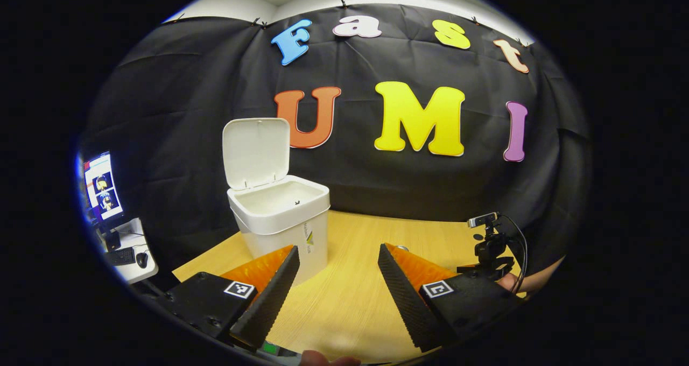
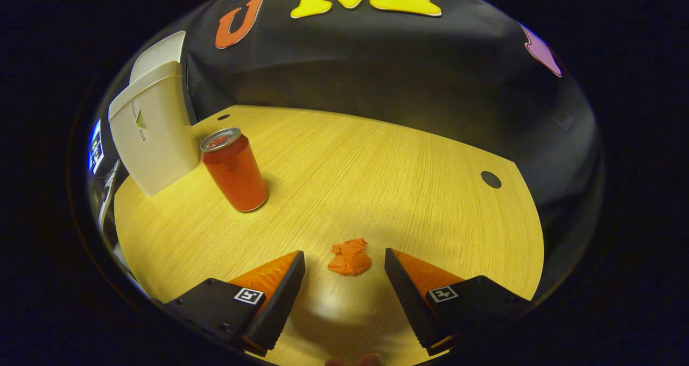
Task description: Press the lid of the desktop garbage bin to open it, pick up the crumpled paper on the desktop and throw it into the bin, then pick up the pop can on the desktop and drop it into the bin, and finally close the garbage bin lid.
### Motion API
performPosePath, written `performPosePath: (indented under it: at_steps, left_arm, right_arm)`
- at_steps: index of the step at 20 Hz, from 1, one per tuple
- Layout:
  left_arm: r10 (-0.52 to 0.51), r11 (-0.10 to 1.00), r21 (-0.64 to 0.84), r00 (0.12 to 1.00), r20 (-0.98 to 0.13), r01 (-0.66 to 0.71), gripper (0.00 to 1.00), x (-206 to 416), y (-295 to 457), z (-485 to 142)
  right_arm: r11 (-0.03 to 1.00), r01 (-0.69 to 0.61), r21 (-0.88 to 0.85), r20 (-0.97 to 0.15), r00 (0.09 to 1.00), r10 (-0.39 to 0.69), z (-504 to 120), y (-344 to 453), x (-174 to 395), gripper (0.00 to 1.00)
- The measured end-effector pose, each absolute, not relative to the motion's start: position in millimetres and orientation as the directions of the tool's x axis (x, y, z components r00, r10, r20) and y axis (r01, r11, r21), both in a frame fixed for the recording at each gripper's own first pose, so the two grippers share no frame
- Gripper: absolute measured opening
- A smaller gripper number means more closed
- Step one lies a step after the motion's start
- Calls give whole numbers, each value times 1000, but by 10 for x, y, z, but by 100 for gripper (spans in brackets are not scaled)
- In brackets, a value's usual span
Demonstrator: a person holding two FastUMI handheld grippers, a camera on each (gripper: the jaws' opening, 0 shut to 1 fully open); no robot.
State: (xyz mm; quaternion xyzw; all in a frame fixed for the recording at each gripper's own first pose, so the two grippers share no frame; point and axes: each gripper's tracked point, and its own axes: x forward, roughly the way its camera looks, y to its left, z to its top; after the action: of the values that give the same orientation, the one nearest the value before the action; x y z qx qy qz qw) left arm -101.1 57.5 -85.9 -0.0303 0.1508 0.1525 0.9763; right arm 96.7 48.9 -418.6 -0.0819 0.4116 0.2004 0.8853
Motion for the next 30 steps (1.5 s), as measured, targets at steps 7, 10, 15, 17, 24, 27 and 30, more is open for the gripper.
performPosePath:
  at_steps: [7, 10, 15, 17, 24, 27, 30]
  left_arm:
    - [341, 932, -4, 880, -331, -362, 97, -1194, 755, -979]
    - [359, 922, -15, 870, -338, -386, 97, -1242, 826, -1031]
    - [372, 914, -25, 863, -341, -405, 97, -1298, 908, -1035]
    - [371, 915, -24, 865, -339, -402, 97, -1308, 911, -1028]
    - [328, 932, -43, 886, -328, -361, 97, -1287, 890, -1049]
    - [314, 937, -49, 895, -318, -346, 97, -1274, 924, -1083]
    - [311, 937, -55, 898, -310, -344, 97, -1264, 1031, -1134]
  right_arm:
    - [913, -405, 52, -795, 536, 283, -4393, 601, 1029, 83]
    - [918, -392, 54, -800, 534, 275, -4391, 633, 1047, 61]
    - [898, -439, -17, -817, 524, 240, -4375, 691, 998, 16]
    - [902, -432, 14, -829, 499, 252, -4385, 763, 941, 6]
    - [886, -446, 129, -736, 556, 387, -3402, 1081, 773, 1]
    - [862, -484, 150, -655, 604, 454, -2743, 1280, 720, 1]
    - [831, -534, 154, -590, 625, 511, -2189, 1505, 650, 1]
